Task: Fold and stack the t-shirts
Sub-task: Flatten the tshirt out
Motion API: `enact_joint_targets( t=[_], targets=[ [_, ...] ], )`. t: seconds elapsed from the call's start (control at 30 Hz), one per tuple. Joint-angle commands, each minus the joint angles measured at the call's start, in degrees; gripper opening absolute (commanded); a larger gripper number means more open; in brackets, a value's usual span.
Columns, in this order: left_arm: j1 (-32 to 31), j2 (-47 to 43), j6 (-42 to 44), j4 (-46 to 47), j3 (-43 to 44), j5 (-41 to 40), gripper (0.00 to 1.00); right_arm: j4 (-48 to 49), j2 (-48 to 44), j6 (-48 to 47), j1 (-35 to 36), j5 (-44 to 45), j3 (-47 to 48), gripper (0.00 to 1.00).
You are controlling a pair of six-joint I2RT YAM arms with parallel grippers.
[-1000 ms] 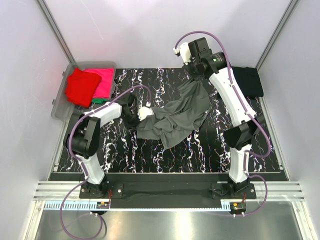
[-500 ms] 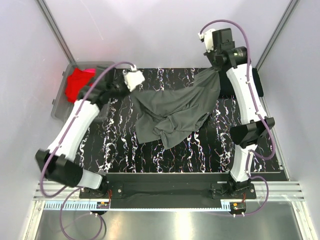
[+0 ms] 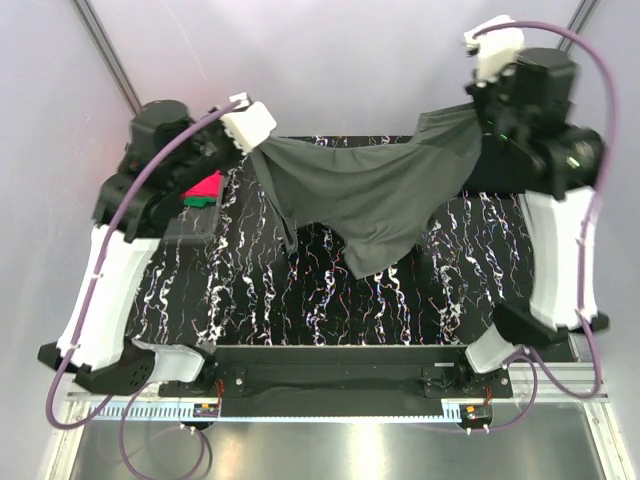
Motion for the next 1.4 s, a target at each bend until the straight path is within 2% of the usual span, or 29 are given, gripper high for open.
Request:
enact_joint_targets(
  t=[0.0, 0.3, 0.43, 0.67, 0.83, 0.9, 1.0, 1.1, 1.23, 1.37],
  targets=[
    [-0.13, -4.02, -0.76, 0.31, 5.33, -3.03, 0.0, 3.14, -7.76, -1.03, 0.14, 0.19, 0.35, 0.0],
    [0.13, -8.86, 1.43, 0.22, 8.67, 0.48, 0.0, 5.87, -21.47, -3.22, 0.14, 0.37, -7.91, 0.0],
    [1.98, -11.58, 0.47, -0.13, 7.8, 7.05, 0.0, 3.85, -27.36, -4.1, 0.23, -6.47, -10.55, 0.0],
    [9.08, -17.55, -7.17, -0.4, 7.0, 19.11, 0.0, -0.55, -32.64, -0.16, -3.8, -18.78, -2.83, 0.0],
    [13.93, -18.0, -10.52, -0.13, 12.35, 23.16, 0.0, 2.17, -31.16, -0.23, -6.18, -20.64, 4.37, 0.0],
    [14.02, -17.91, -9.39, -0.05, 12.02, 22.73, 0.0, 3.93, -30.28, -2.25, -6.27, -20.73, 3.34, 0.0],
    [14.02, -17.56, -7.71, -0.05, 7.19, 20.89, 0.0, 7.27, -30.45, -5.59, -6.18, -20.2, -1.92, 0.0],
    [14.02, -17.3, -8.06, 0.04, -0.8, 21.49, 0.0, 12.97, -32.29, -7.18, -6.18, -20.11, -13.6, 0.0],
    [14.02, -15.2, -7.89, 0.3, -13.78, 22.11, 0.0, 21.06, -34.58, -9.81, -6.1, -21.08, -35.27, 0.0],
    [14.02, -9.94, -3.33, 2.84, -23.04, 19.66, 0.0, 31.06, -32.13, -12.1, -6.1, -21.87, -50.26, 0.0]
  ],
)
